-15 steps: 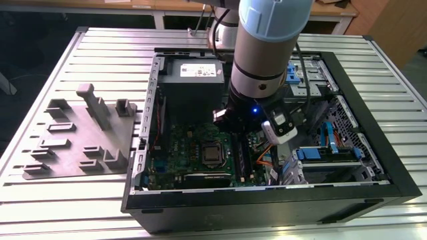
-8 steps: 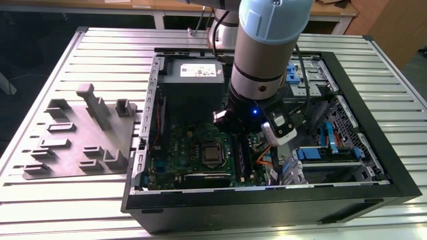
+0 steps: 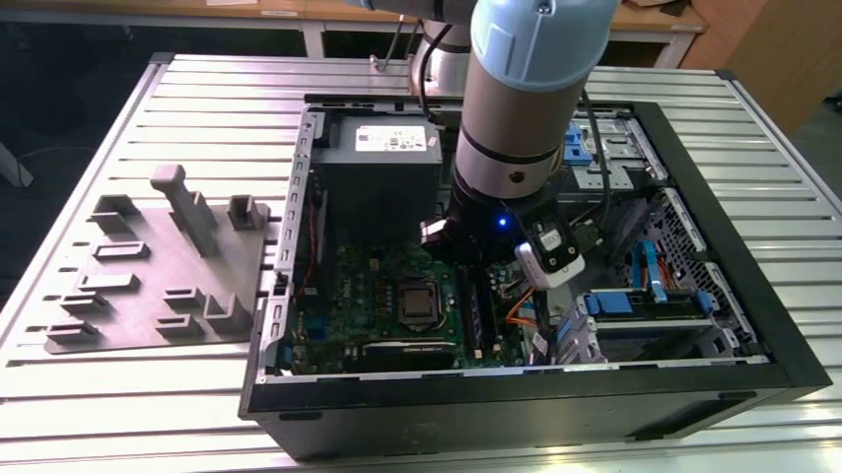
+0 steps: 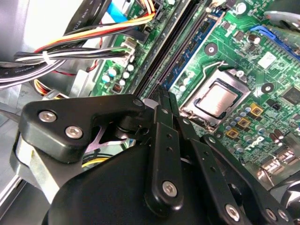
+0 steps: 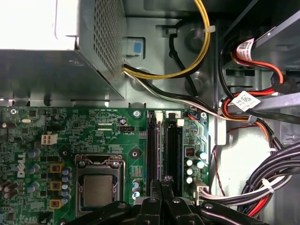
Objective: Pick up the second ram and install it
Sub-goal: 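Insert the second ram into the second slot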
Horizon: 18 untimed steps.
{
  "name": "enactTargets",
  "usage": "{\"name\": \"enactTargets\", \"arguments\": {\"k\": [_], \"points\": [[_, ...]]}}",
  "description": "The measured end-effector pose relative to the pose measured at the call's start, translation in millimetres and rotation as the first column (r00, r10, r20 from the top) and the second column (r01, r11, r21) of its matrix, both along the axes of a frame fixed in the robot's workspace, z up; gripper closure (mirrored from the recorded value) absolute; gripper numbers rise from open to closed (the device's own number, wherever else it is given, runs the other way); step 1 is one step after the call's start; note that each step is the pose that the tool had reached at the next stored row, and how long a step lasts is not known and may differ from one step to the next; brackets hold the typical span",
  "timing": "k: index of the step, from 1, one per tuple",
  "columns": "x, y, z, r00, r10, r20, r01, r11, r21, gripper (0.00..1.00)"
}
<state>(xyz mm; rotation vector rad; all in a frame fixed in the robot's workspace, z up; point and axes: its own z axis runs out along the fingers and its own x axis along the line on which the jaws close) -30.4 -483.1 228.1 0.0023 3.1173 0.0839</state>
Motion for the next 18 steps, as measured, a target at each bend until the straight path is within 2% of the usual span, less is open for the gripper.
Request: {"name": "enactTargets", "arguments": {"k": [18], "points": [[-0.6, -0.9, -3.6, 1.0, 0.0, -0.0001, 0.0, 1.0, -0.0002, 0.88]]}}
